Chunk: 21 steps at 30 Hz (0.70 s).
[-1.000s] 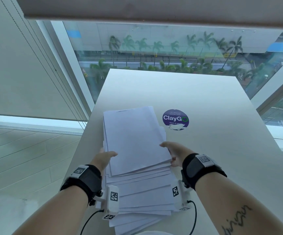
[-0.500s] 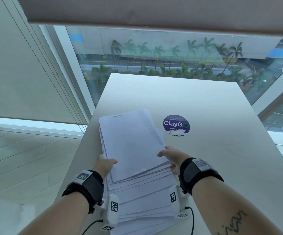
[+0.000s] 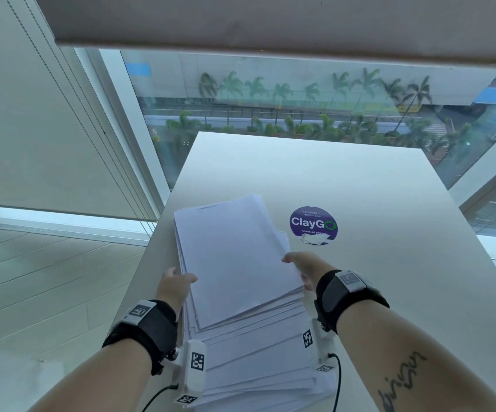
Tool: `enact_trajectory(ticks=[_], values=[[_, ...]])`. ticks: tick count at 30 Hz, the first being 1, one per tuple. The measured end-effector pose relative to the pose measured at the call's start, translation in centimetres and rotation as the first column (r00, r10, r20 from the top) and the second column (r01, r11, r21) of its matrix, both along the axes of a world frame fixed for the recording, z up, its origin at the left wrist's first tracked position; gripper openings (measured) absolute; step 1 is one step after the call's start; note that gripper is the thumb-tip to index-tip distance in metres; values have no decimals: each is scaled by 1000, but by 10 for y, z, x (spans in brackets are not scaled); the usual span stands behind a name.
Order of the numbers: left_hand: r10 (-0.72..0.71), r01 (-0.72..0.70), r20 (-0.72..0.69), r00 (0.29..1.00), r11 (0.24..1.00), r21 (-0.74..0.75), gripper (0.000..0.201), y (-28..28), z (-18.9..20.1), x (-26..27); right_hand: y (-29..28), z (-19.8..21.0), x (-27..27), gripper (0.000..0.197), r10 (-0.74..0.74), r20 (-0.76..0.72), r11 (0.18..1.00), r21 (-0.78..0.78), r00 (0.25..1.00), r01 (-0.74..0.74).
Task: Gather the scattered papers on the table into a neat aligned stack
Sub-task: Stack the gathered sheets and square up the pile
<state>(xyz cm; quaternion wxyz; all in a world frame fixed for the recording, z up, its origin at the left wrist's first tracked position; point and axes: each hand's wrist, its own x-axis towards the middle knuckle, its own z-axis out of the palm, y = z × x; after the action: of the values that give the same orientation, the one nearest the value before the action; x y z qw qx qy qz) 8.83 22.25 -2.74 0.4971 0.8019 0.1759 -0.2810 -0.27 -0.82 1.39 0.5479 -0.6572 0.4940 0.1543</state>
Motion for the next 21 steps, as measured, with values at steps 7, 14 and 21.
enact_trajectory(ticks=[7,14,21], values=[[-107,108,-66,992,994,8,62,-15,10,9,9,7,20,51,175,-48,979,-100,983,-179],[-156,153,-73,985,987,-43,89,-23,14,6,27,11,24,42,424,-314,820,-265,850,-507],[-17,23,-60,998,994,107,53,-18,10,4,2,5,20,40,235,-108,959,-135,966,-248]])
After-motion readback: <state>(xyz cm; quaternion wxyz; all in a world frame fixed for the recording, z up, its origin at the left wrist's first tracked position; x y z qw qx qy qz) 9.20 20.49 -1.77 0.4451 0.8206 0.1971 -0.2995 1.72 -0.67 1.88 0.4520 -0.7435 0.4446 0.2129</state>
